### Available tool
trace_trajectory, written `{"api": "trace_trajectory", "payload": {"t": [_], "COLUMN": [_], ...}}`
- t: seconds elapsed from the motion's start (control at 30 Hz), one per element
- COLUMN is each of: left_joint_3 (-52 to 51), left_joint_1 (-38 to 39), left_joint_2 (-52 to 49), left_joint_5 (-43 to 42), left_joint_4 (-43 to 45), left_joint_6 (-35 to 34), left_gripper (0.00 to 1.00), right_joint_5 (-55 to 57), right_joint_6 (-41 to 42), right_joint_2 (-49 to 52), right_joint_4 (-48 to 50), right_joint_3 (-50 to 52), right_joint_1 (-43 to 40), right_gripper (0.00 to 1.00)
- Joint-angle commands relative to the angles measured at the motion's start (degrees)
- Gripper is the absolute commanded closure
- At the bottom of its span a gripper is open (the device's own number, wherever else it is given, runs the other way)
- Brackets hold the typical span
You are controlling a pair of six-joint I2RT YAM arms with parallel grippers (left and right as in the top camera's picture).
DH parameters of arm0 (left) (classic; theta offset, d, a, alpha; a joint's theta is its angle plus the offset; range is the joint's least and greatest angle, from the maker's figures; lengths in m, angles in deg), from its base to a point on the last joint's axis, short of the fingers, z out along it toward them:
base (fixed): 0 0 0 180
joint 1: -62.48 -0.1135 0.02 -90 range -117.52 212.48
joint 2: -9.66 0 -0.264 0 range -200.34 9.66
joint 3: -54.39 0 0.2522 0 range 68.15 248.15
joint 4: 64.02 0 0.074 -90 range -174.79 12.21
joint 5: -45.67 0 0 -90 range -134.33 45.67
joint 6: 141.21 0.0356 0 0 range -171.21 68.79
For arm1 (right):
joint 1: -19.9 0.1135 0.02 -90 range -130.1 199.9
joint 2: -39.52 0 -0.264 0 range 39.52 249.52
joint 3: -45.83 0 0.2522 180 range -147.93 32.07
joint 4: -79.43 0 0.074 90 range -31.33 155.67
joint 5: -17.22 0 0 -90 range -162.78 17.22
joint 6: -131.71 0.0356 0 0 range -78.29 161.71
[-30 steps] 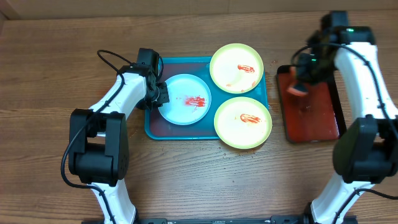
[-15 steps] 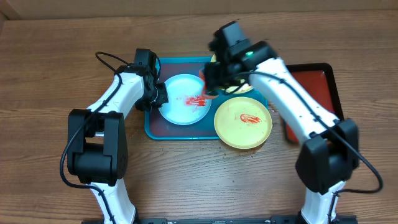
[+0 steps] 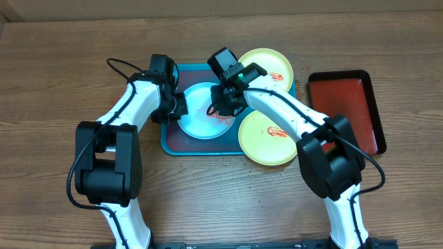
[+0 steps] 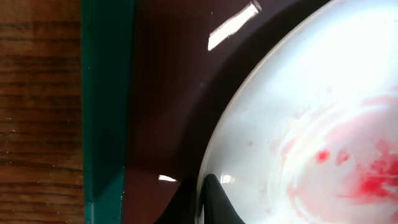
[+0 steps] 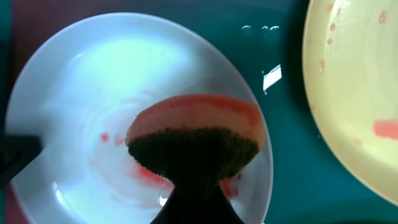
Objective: Clean dirty plates on tray and stack at the side
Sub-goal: 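Lift the sponge with the right gripper and carry it to the white plate, then scrub the white plate with the sponge while left gripper holds it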
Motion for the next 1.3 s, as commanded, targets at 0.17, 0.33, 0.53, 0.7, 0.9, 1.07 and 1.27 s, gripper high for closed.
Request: {"api": "trace_trajectory", "payload": {"t": [0.17, 0.33, 0.53, 0.7, 0.9, 1.07, 1.27], "left_joint_3": [-1.3, -1.3, -1.3, -1.3, -1.3, -1.3, -1.3], "left_joint_1": [0.1, 0.1, 0.1, 0.1, 0.1, 0.1, 0.1], "left_joint_2": [-1.3, -1.3, -1.3, -1.3, -1.3, -1.3, -1.3], "left_joint_5": [-0.8, -0.8, -0.8, -0.8, -0.8, -0.8, -0.7], "left_joint_4": [-0.6, -0.6, -0.9, -1.0, -1.0, -1.0, -1.0], "left_joint_6": [-0.3, -0.3, -0.3, -0.3, -0.3, -0.3, -0.3], "left_gripper": [0.96, 0.96, 0.96, 0.96, 0.96, 0.96, 0.96], "right_joint_5": [1.6, -6.0, -18.7, -27.2, -29.7, -22.9, -2.5], "right_joint_6": [5.0, 7.9, 11.0, 10.5, 7.8, 6.0, 4.0], "right_joint_2": [5.8, 6.6, 10.7, 12.5, 12.5, 12.5, 12.3], "right_joint_4": [1.6, 4.4, 9.1, 11.5, 7.5, -2.1, -15.4], "right_joint_3": [-1.0, -0.9, -0.8, -0.8, -2.3, -5.4, -12.7], "right_joint_1": [-0.2, -0.2, 0.2, 1.0, 2.2, 1.1, 0.5], "right_gripper": [0.96, 0.96, 0.96, 0.96, 0.96, 0.96, 0.96]}}
